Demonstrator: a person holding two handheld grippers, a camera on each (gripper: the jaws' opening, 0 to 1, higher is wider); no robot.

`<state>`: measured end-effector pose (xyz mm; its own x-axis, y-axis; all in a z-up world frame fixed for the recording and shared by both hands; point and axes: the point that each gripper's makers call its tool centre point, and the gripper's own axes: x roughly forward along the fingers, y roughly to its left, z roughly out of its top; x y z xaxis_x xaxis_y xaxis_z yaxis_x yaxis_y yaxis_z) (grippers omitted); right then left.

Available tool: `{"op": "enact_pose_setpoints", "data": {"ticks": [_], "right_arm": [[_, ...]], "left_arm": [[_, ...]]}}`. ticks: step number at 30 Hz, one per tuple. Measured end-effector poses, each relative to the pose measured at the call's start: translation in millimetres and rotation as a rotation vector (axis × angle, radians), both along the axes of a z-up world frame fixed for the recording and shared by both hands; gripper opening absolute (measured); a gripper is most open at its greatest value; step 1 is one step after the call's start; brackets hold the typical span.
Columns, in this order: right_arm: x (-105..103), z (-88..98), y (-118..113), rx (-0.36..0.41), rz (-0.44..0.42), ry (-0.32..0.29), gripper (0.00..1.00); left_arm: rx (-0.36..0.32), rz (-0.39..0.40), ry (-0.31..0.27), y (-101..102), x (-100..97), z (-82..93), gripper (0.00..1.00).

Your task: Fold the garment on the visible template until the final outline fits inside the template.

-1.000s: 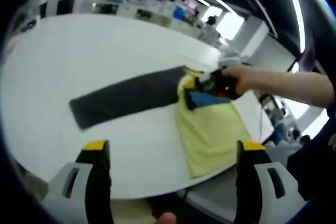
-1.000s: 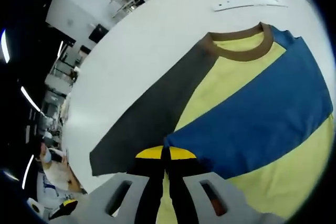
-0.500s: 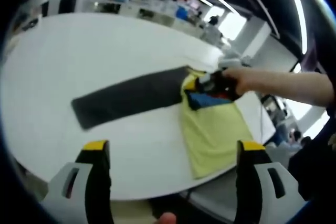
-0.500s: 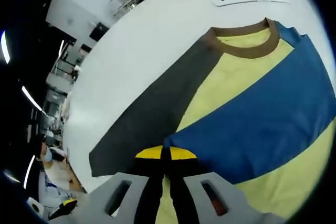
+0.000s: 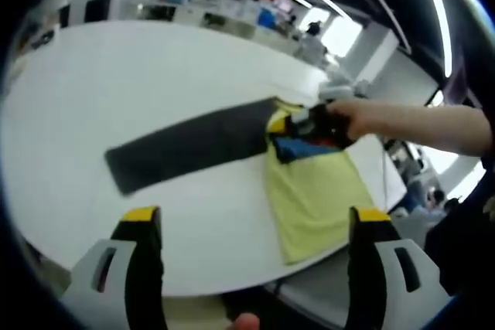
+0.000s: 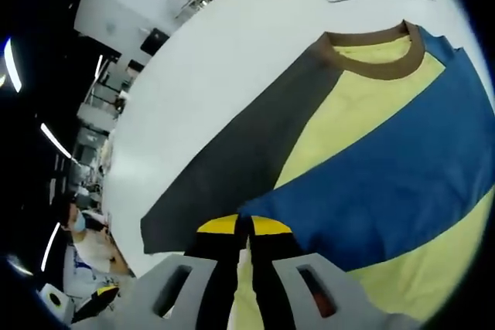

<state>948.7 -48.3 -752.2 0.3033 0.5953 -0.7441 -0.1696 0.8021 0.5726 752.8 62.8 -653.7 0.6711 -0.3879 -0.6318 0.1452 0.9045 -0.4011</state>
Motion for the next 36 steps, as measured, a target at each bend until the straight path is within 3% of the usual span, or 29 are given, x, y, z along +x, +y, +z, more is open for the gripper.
{"op": "enact_pose_setpoints", "data": {"ticks": [4, 8, 17, 26, 36], "right_arm": [[-1, 10.1, -3, 0.029, 0.022, -0.014, 0.05], [-5, 26.5, -2, 0.080, 0.118, -0.063, 0.06], [-12, 49.4, -26, 0.066, 0.208, -0.158, 0.13], [-31, 68.3, -75, -0.025, 0.300, -0.269, 0.23], [-54, 93.8, -122, -0.015, 0.359, -0.397, 0.32]], "left_arm": [[0.002, -0.015, -0.015, -6, 4.0, 6.9, 0.97], [0.005, -0.033, -0.030, -14, 7.6, 14.2, 0.97], [0.018, -0.079, -0.055, -32, 6.8, 30.3, 0.98], [0.050, -0.141, -0.087, -55, -3.4, 49.1, 0.98], [0.077, -0.190, -0.100, -77, -10.5, 60.6, 0.98]]}}
